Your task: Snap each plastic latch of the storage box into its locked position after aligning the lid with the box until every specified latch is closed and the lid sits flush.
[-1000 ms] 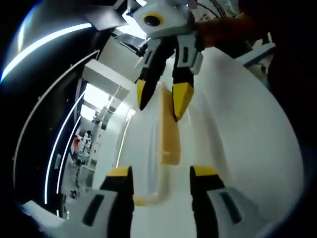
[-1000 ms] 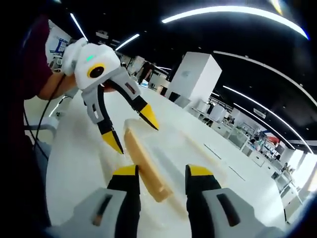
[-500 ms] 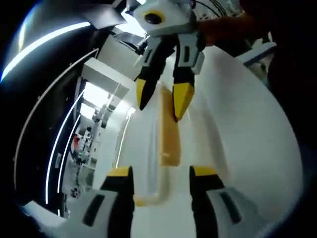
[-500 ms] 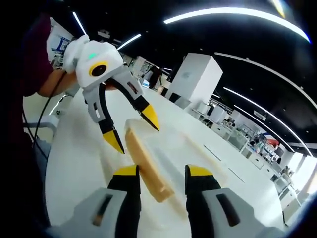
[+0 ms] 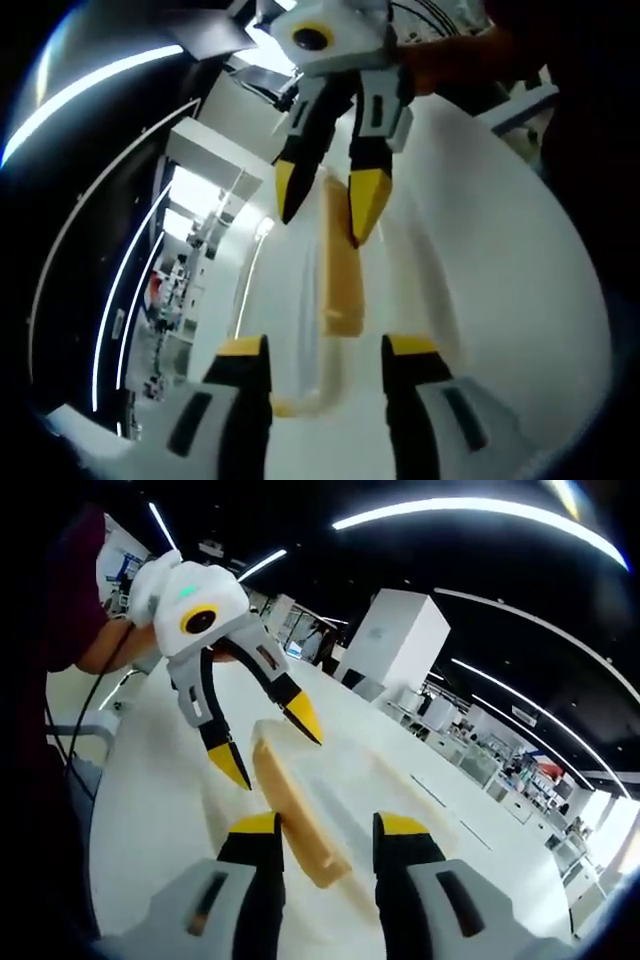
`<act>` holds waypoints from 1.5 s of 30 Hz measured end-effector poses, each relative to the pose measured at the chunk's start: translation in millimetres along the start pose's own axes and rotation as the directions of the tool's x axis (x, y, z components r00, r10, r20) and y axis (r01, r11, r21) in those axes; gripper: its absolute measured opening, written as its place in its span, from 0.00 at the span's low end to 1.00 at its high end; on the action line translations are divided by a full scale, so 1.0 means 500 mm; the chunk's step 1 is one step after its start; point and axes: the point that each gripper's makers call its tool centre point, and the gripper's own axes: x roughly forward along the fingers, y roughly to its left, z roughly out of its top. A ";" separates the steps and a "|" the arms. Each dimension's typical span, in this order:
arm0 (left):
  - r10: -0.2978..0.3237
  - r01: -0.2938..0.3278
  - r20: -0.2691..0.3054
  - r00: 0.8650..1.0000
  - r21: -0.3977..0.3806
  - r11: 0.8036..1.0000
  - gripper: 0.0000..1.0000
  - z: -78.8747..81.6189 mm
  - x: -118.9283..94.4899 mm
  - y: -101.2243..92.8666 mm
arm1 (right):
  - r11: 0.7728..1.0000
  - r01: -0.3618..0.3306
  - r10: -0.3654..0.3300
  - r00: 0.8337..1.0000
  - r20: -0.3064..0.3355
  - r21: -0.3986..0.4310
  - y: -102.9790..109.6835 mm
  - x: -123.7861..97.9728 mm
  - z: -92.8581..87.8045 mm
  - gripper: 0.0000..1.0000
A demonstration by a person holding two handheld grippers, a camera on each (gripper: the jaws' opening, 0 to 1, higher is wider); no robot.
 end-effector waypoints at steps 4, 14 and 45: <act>0.002 -0.002 0.000 1.000 -0.003 1.000 0.42 0.000 0.000 0.000 | 1.000 0.001 -0.001 1.000 0.005 -0.006 0.000 0.000 0.000 0.32; 0.001 -0.001 0.001 1.000 -0.010 1.000 0.42 -0.001 0.003 0.002 | 1.000 -0.003 0.002 1.000 -0.006 -0.008 -0.001 0.002 -0.002 0.32; -0.074 0.077 0.064 0.995 -0.040 0.996 0.42 0.004 -0.003 0.007 | 1.000 0.007 -0.007 0.999 -0.050 -0.006 0.012 0.004 -0.001 0.35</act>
